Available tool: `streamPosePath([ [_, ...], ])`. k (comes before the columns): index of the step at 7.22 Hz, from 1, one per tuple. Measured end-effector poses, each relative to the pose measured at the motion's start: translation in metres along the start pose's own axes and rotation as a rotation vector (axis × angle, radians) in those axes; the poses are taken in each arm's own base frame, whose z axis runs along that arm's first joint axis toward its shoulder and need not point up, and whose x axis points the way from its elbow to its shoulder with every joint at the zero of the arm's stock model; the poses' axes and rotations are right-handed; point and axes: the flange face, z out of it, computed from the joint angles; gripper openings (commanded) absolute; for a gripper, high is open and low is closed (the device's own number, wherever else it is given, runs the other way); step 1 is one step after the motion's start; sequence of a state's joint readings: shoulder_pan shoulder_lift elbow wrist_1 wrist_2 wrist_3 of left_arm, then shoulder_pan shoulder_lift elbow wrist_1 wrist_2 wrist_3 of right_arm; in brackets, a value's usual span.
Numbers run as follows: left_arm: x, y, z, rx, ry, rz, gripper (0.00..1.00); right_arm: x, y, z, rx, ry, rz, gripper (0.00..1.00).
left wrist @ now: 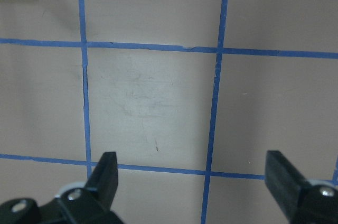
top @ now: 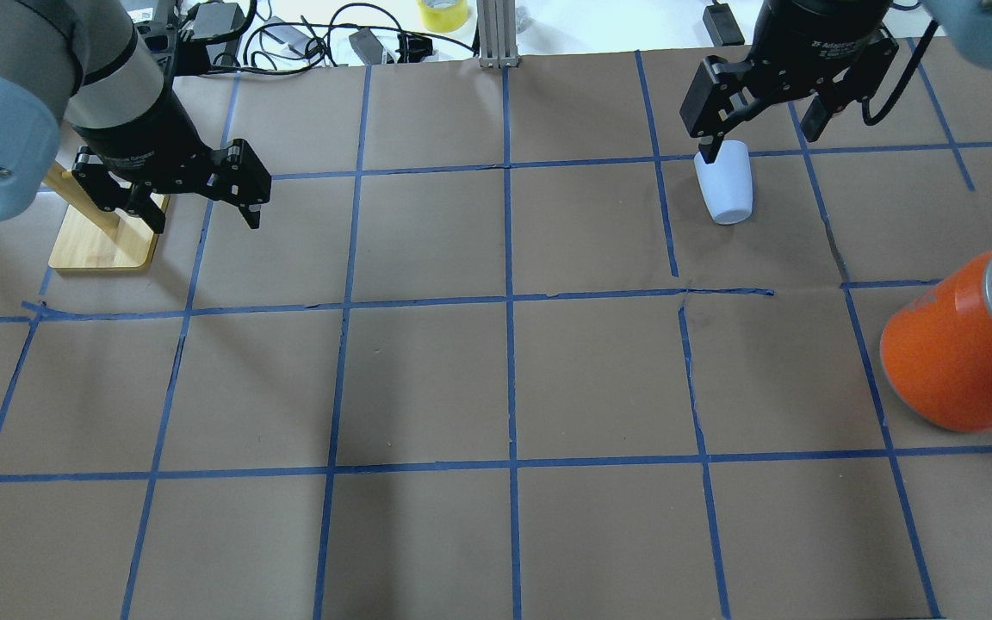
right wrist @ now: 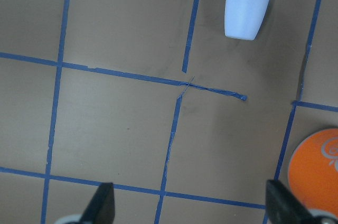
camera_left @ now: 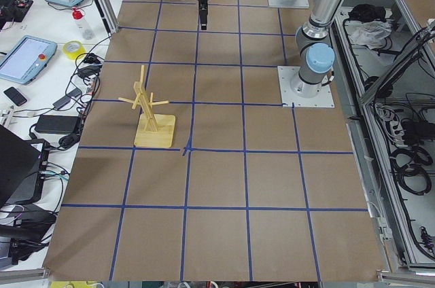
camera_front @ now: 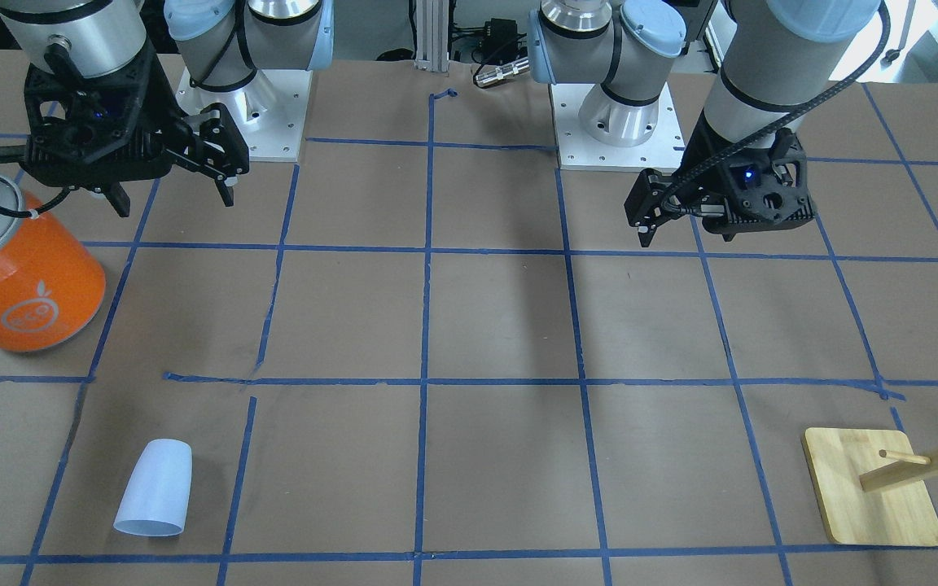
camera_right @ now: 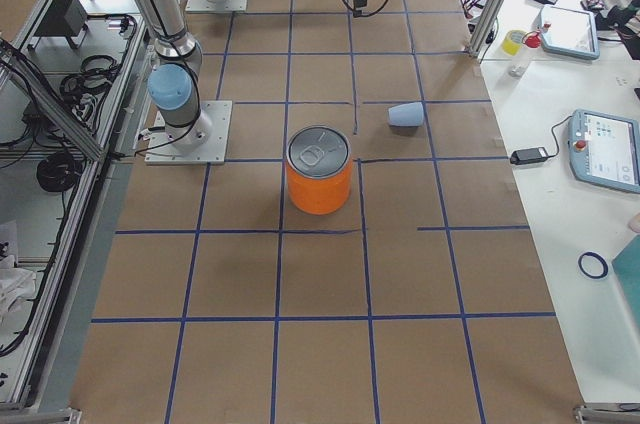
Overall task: Flip cup
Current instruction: 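Move the right gripper down toward the upside-down white cup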
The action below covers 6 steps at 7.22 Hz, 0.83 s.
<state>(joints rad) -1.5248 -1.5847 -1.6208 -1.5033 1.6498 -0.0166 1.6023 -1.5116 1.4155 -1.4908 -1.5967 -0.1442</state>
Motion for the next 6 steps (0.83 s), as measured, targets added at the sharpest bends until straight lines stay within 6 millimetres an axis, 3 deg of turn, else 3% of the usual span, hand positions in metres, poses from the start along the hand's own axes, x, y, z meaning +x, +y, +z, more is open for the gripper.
streamPosePath([
  [4,0.0,0.001,-0.004,0.016,0.004,0.002,1.0,0.005,-0.003,0.003,-0.001,-0.004,0.007,1.0],
  [6,0.0,0.001,-0.004,0.015,0.002,0.009,1.0,0.018,-0.013,0.01,0.005,-0.012,0.029,1.0],
])
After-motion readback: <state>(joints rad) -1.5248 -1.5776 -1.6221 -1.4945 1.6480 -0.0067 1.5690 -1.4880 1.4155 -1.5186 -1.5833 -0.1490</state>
